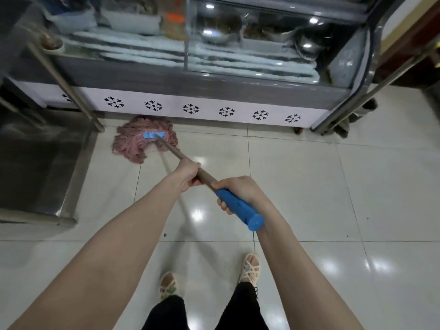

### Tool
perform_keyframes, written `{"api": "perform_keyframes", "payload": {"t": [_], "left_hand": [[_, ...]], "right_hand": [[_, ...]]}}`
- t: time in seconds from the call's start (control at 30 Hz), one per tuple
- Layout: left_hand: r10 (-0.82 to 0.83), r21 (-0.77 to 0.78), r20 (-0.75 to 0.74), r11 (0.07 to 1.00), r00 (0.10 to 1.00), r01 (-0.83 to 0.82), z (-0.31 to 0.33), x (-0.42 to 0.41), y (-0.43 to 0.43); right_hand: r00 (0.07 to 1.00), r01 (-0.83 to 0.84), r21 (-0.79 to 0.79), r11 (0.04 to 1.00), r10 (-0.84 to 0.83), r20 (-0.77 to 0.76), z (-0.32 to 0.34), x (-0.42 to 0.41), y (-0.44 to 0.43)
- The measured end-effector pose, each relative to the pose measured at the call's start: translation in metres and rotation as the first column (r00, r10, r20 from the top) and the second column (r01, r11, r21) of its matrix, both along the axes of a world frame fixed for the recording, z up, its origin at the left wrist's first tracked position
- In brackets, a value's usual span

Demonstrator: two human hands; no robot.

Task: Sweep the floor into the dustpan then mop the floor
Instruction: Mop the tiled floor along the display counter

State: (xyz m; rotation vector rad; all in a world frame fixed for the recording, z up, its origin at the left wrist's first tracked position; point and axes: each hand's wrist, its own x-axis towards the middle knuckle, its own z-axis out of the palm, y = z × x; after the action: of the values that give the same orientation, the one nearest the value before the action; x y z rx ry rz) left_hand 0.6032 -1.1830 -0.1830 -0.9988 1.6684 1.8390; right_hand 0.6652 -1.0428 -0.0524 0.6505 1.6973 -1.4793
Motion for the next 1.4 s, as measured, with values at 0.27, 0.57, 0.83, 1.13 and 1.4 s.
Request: {"api": "perform_keyframes", "payload": {"t": [0.27,0.57,0.83,1.13,1.4], "left_hand": [[-0.136,0.055,-0.02,0.989,0.991,0.137,0.0,-0.024,0.216],[-0.377,0.203,-0.019,0.906,0.926,0.372,0.011,-0.022,0.445],[-0.395,0.145,-0.044,0.906,0.918,0.397,0.02,-0.017,0.471],[-0.213,0.025,-0.041,0.976,0.976,0.214,0.022,0.022,0.359],[-0.001,-0.146,0.028,0.989,1.0,0.005,0.015,0.089,0.233]], "right_hand": [[0.99,0.142,0.081,0.987,-0.141,-0.019,0.007,-0.004,0.194],[0.92,0.391,0.18,0.902,-0.379,-0.102,0.01,0.019,0.367],[0.901,0.434,0.129,0.892,-0.428,-0.07,0.01,0.022,0.4],[0.976,0.219,-0.005,0.976,-0.219,-0.005,0.003,0.042,0.325],[0.998,-0.005,-0.141,0.99,0.013,0.055,-0.013,0.078,0.23]]}}
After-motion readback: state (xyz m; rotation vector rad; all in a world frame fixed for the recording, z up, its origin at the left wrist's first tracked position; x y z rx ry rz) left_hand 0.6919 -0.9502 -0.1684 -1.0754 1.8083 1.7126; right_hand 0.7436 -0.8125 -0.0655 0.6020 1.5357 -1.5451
